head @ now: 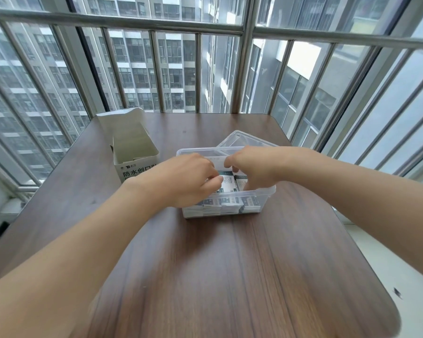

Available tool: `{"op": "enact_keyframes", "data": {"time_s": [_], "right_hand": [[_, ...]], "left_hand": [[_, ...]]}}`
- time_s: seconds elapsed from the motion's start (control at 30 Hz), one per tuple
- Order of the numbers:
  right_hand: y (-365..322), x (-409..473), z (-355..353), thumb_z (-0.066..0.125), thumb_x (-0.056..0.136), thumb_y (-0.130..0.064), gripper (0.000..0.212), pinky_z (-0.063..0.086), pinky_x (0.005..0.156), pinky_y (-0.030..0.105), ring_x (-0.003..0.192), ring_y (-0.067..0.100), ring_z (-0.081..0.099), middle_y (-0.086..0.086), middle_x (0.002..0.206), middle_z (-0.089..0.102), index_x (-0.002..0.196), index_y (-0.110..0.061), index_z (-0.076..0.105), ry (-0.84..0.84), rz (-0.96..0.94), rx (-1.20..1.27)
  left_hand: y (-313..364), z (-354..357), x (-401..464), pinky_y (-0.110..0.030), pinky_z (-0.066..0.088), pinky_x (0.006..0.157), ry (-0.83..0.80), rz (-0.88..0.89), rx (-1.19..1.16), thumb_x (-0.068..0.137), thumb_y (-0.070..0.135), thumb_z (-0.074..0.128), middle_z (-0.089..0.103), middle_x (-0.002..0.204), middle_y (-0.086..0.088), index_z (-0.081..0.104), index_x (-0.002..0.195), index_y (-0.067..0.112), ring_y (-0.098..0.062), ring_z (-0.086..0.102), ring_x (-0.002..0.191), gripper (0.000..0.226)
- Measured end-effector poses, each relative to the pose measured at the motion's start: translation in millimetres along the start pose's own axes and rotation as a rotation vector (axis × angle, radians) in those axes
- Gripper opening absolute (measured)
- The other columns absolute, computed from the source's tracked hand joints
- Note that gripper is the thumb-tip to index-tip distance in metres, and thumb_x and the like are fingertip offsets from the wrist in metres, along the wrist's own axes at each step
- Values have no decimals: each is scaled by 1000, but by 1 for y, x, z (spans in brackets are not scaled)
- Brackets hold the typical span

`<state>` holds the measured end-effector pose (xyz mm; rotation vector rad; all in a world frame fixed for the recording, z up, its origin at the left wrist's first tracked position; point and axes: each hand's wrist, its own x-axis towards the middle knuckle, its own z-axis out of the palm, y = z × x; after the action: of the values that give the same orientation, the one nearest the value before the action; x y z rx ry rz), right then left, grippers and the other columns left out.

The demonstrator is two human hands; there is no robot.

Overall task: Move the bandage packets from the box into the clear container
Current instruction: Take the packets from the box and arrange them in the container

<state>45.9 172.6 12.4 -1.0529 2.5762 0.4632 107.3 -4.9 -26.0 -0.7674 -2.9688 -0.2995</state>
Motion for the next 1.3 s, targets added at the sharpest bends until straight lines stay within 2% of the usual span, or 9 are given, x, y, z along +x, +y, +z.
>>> {"op": "enact_keyframes", "data": {"time_s": [0.53,0.7,0.77,0.87,1.0,1.1,1.17,1.23,1.3], "right_hand": [[-1,-1,0,68,86,-14,54,54,89,47,107,28,61,7,121,65,136,-16,50,24,-6,124],[-1,-7,-7,73,88,-20,70,49,69,23,114,21,57,-2,135,58,149,-23,39,4,8,192],[1,-12,-13,76,87,-24,74,46,74,21,120,18,56,-6,138,56,150,-25,38,0,18,251],[4,-24,-32,78,85,-30,68,49,87,29,113,15,60,-9,131,61,145,-27,45,59,33,236],[-9,-32,-63,73,90,-23,30,56,87,24,91,5,66,-11,103,69,119,-23,69,495,-86,370],[-41,-25,-79,72,91,-18,13,54,73,10,81,0,67,-16,91,71,102,-23,78,720,-253,589],[-67,-13,-86,72,91,-13,14,49,66,5,74,-3,65,-13,90,73,99,-22,79,755,-335,625],[-89,1,-90,72,90,-10,15,44,64,1,69,-12,60,-11,92,74,98,-21,80,721,-372,595],[-104,14,-90,72,90,-11,17,47,72,4,74,-14,60,-10,96,75,99,-22,80,687,-353,505]], "left_hand": [[4,-1,0,-45,49,82,-33,-20,1,88,51,17,68,88,-2,68,83,13,-22,60,85,64],[1,0,-1,-46,50,82,-40,-40,-11,89,53,17,69,90,-3,69,85,11,-22,61,87,67],[2,-3,-5,-44,50,83,-7,-42,-30,92,52,19,69,93,0,70,86,12,-20,62,89,65],[6,-18,-16,-40,52,81,200,-12,-132,97,46,31,70,94,4,73,89,15,-17,64,88,53],[-3,-42,-50,-20,50,81,949,-75,-229,89,13,60,71,94,3,72,95,9,-10,64,87,14],[-32,-40,-79,-27,48,92,1221,-331,-408,69,5,61,58,116,5,59,118,9,-8,55,111,49],[-55,-30,-96,-31,39,108,1040,-539,-629,63,11,65,43,143,3,38,142,25,-8,40,132,85],[-69,-14,-104,-32,31,113,699,-674,-831,58,16,78,25,157,7,10,155,37,-8,28,142,119],[-74,4,-104,-34,42,110,509,-685,-987,52,8,95,33,155,1,8,156,30,-11,44,137,137]]}}
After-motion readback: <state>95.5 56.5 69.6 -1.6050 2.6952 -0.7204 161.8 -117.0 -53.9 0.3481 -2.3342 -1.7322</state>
